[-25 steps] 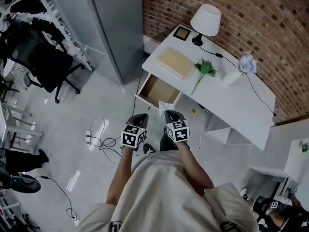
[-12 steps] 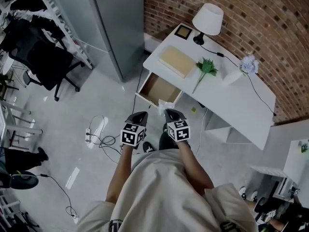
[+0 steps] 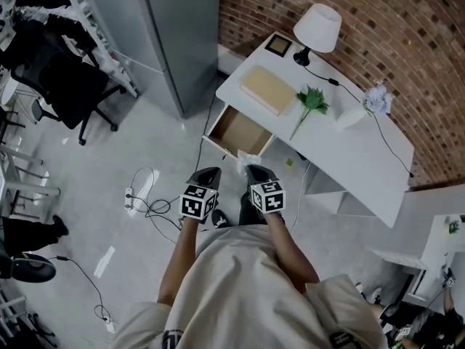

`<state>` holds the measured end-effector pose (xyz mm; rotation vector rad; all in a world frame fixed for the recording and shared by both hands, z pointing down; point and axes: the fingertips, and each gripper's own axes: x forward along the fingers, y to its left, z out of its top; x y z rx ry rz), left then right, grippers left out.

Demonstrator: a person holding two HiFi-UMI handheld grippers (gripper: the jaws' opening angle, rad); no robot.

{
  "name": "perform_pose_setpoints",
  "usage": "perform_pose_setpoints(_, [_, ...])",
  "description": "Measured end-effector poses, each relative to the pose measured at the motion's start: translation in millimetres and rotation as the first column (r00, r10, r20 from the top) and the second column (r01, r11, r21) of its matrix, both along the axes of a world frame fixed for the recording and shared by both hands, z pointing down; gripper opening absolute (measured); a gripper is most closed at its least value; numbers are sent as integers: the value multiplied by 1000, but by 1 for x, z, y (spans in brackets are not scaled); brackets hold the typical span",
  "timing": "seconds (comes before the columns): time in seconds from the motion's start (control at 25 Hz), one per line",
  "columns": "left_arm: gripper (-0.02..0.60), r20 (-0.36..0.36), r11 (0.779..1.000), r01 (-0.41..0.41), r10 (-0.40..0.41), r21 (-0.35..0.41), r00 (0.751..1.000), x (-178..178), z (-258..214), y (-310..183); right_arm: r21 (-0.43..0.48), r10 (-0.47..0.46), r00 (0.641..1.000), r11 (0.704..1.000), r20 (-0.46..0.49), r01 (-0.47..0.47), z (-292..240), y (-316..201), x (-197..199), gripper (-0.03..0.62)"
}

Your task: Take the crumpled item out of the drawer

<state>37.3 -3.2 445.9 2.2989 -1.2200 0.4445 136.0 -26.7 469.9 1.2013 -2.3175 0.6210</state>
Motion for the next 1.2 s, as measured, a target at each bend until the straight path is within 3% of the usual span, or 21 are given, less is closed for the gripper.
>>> perform_pose_setpoints(0.6, [14,2,1000,-31,31,-6,1000,22,0,-13,24,36,999,999,-10,-36,-6,-13,20,32])
perform_pose_setpoints(1.2, [14,8,999,-34,34,-1,999,22,0,-14,49,31,999,998,-9,-31,-15,-16,20,32])
